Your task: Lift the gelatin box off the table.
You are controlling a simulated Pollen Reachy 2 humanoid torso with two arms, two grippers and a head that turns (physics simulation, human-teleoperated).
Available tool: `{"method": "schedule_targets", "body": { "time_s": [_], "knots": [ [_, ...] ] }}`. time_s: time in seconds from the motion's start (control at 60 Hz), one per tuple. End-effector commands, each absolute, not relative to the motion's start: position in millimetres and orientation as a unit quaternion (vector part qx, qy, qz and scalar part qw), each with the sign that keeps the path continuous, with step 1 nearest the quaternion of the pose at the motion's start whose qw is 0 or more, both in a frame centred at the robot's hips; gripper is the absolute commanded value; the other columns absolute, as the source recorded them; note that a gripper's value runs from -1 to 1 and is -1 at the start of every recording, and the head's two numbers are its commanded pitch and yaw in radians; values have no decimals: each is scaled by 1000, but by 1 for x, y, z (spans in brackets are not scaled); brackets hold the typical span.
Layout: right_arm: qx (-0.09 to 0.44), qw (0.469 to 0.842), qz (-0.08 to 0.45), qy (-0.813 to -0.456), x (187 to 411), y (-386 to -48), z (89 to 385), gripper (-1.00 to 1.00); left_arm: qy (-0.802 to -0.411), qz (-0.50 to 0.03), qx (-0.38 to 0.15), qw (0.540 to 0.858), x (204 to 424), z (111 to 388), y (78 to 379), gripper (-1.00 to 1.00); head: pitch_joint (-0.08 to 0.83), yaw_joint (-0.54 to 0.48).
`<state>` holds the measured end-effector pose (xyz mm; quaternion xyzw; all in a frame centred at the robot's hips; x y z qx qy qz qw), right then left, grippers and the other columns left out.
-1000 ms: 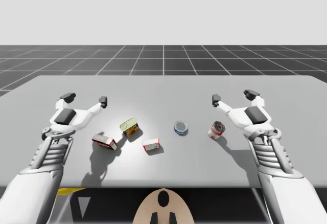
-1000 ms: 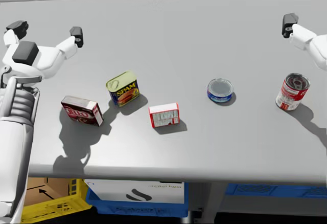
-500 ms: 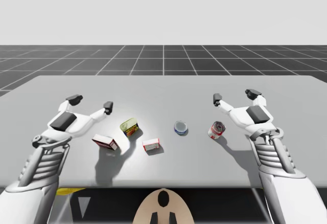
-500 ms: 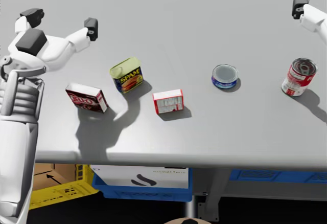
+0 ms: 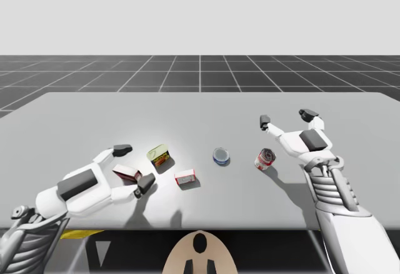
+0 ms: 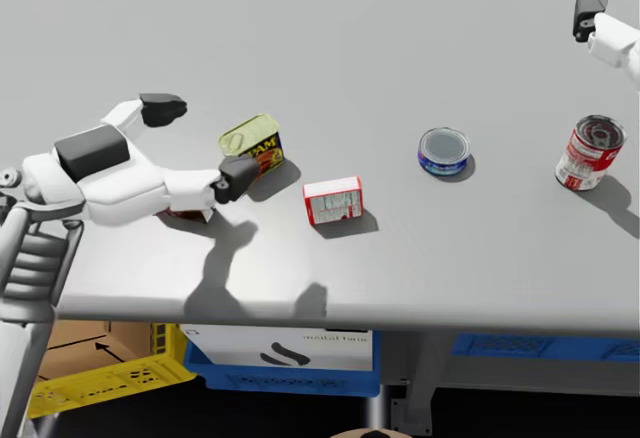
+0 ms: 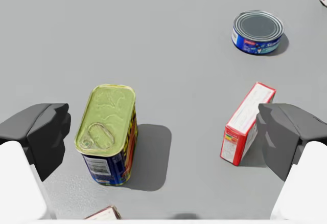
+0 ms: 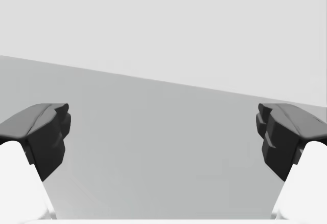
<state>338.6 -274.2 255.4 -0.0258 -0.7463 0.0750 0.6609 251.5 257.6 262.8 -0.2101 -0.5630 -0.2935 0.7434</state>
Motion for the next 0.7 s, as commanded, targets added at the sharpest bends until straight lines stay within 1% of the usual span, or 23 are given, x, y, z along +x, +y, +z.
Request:
{"method": "schedule_targets", "body": {
  "time_s": [0.017, 0.167, 0.333, 0.6, 0.7],
  "knots": [
    [-27, 659, 77, -748, 338, -274, 255, -1000, -514, -349, -246, 744, 241, 247, 246, -1000, 769, 121],
    [-27, 658, 76, -749, 338, -274, 256, -1000, -498, -367, -250, 745, 242, 228, 229, -1000, 768, 124],
    [-29, 655, 76, -751, 337, -273, 256, -1000, -490, -377, -256, 743, 246, 220, 214, -1000, 764, 120],
    [-30, 652, 75, -754, 335, -274, 258, -1000, -459, -389, -254, 757, 273, 201, 181, -1000, 764, 117],
    [-30, 651, 74, -755, 334, -275, 259, -1000, -450, -384, -256, 765, 284, 193, 174, -1000, 763, 116]
  ]
}}
